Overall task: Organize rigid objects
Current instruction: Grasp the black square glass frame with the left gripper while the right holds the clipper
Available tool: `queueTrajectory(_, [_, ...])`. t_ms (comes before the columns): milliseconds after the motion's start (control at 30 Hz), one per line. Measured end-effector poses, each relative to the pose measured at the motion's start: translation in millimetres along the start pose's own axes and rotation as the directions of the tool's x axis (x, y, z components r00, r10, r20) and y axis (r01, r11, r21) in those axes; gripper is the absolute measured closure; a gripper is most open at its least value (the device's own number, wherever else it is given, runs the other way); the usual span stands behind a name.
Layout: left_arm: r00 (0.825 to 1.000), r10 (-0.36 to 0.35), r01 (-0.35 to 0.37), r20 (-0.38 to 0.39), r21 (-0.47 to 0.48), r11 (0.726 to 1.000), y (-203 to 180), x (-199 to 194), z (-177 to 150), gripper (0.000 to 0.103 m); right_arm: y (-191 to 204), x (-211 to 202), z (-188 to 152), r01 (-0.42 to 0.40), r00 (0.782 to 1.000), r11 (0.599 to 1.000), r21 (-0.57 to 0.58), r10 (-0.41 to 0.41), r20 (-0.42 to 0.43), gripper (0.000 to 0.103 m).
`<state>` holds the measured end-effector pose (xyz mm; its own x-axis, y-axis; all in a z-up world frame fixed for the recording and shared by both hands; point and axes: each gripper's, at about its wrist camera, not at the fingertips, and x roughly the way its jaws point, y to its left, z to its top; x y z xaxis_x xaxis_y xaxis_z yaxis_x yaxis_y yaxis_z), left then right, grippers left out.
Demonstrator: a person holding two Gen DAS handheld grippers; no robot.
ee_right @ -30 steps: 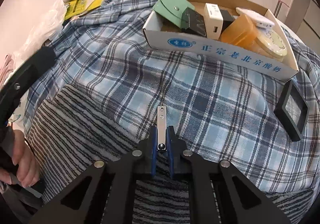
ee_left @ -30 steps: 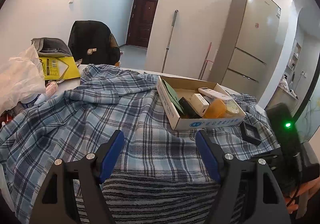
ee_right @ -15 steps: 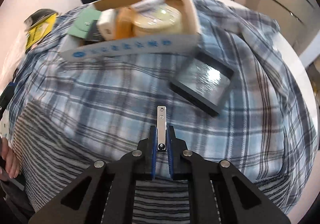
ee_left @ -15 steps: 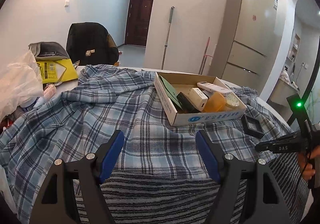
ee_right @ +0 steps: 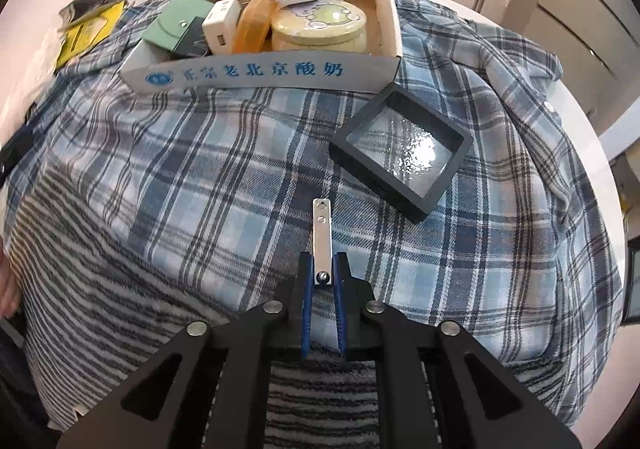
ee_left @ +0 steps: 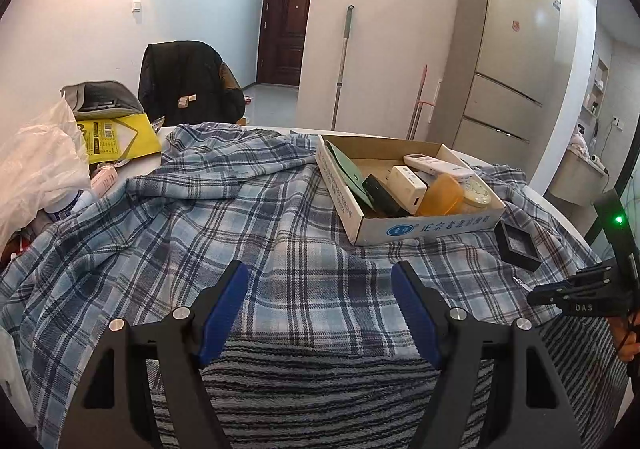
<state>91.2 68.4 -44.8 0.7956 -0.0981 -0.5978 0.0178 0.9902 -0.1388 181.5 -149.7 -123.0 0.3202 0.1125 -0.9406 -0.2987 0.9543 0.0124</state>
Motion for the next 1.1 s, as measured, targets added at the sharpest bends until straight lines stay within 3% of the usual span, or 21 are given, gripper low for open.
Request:
queueTrajectory(267, [0.999, -0.02, 0.022, -0.048, 0.047, 0.999, -23, -2, 13, 0.027, -19, -28, -5, -0.028, 0.99, 0.998, 0.052, 0.021, 0.14, 0.094])
queueTrajectory(367, [0.994, -0.078, 0.085, -0.076, 0.08, 0.993, -45, 2, 25, 0.027, -44, -40, -1, 0.002, 0.982, 0.991, 0.131, -0.027, 0.186, 0.094])
queueTrajectory(533, [0.945, -0.248, 0.287, -0.212, 0.184, 0.94, -115, 30, 40, 0.027, -85, -57, -1, 0.047, 0.951, 0.961, 0.272, -0.127, 0.281, 0.094])
queueTrajectory(633, [0.92, -0.285, 0.344, -0.27, 0.203, 0.917, -154, 51, 48, 0.027, -97, -57, -5, 0.023, 0.945, 0.952, 0.307, -0.12, 0.304, 0.094])
queueTrajectory(733, [0.88, -0.341, 0.42, -0.332, 0.206, 0.884, -187, 78, 56, 0.027, -101, -63, -13, 0.078, 0.922, 0.948, 0.308, -0.186, 0.34, 0.094])
queueTrajectory(767, [0.859, -0.368, 0.453, -0.355, 0.192, 0.871, -197, 87, 58, 0.027, -104, -64, -14, 0.086, 0.915, 0.949, 0.304, -0.196, 0.353, 0.094])
queueTrajectory(833, [0.813, -0.422, 0.514, -0.4, 0.155, 0.844, -213, 107, 57, 0.027, -113, -65, -17, 0.021, 0.918, 0.949, 0.314, -0.143, 0.371, 0.094])
queueTrajectory(900, [0.815, -0.401, 0.502, -0.418, 0.164, 0.849, -226, 122, 55, 0.027, -121, -65, -19, -0.01, 0.913, 0.939, 0.343, -0.131, 0.387, 0.094])
queueTrajectory(1000, [0.818, -0.356, 0.491, -0.452, 0.225, 0.842, -245, 138, 51, 0.027, -124, -63, -21, 0.048, 0.896, 0.934, 0.353, -0.197, 0.398, 0.094])
queueTrajectory(1033, [0.823, -0.332, 0.479, -0.46, 0.25, 0.842, -252, 143, 49, 0.027, -124, -62, -21, 0.042, 0.896, 0.935, 0.352, -0.191, 0.4, 0.094])
queueTrajectory(1100, [0.814, -0.322, 0.481, -0.483, 0.252, 0.839, -258, 150, 48, 0.027, -126, -57, -23, -0.001, 0.908, 0.937, 0.35, -0.146, 0.393, 0.094])
